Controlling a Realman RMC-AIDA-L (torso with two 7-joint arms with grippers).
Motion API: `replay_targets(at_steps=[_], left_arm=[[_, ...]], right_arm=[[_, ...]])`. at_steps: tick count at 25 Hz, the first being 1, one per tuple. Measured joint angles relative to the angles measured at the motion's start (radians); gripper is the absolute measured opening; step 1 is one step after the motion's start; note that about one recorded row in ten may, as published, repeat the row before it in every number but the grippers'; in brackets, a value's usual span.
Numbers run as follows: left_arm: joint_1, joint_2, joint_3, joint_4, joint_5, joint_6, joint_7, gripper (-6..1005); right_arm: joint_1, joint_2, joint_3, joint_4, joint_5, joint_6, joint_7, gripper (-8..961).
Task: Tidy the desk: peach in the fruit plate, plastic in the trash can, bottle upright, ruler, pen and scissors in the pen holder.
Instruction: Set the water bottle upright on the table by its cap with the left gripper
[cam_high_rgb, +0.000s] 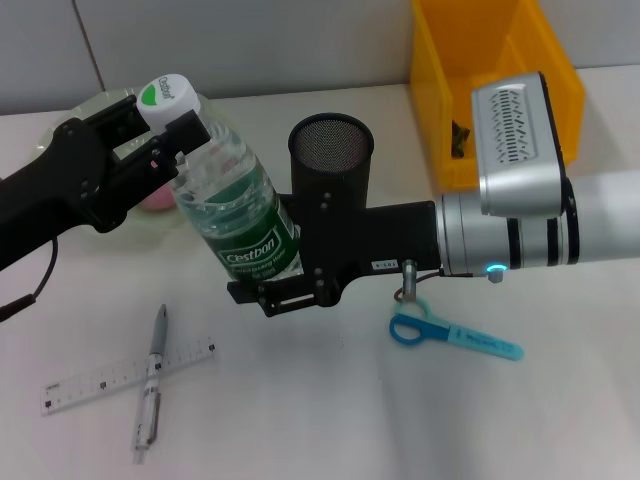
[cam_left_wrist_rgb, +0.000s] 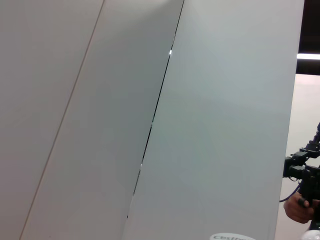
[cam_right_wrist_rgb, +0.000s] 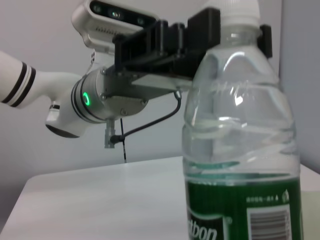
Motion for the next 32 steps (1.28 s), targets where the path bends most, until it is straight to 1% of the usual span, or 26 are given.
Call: replay_targets(at_steps=[10,32], left_arm=[[-0.002,0.0,-0.001,0.0,-0.001,0.0,-0.002,434],[0.002,0.005,-0.002,0.001,-0.001,0.0,-0.005,435]], right_arm=[[0.001,0.001,-0.032,0.026,-0.002,0.028,0.002,810],[-0.008,0.002,-0.037,0.074,-0.002,0.052,-0.006,809]])
